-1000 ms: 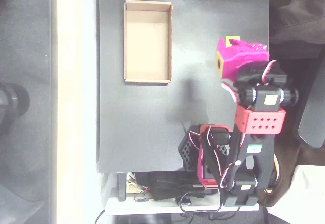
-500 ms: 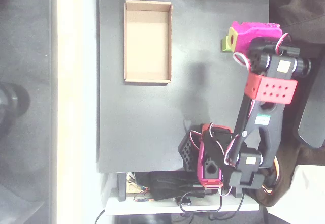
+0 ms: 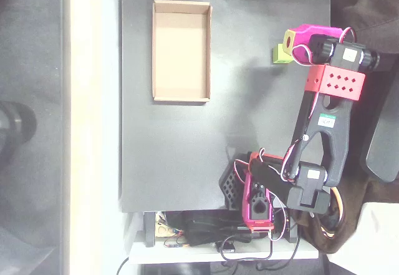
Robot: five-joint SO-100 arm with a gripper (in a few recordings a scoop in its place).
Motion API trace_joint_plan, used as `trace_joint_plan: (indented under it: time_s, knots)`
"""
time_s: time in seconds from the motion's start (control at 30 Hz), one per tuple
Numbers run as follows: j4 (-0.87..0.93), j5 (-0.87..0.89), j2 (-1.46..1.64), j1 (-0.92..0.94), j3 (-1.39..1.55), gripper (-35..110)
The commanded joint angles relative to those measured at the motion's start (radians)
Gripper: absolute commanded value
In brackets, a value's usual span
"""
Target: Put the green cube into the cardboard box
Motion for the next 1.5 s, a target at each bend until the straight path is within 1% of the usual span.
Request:
trace_joint_plan:
  time_s: [0.0,0.6,0.9,1.47]
  knots:
    - [0.006,0.005,-0.011,0.006,-0.029,34]
    - [0.003,0.005,-0.227,0.006,-0.031,36]
    - [-0.124,0.005,-0.321,0.006,-0.031,36]
    - [-0.127,0.005,-0.459,0.006,-0.031,36]
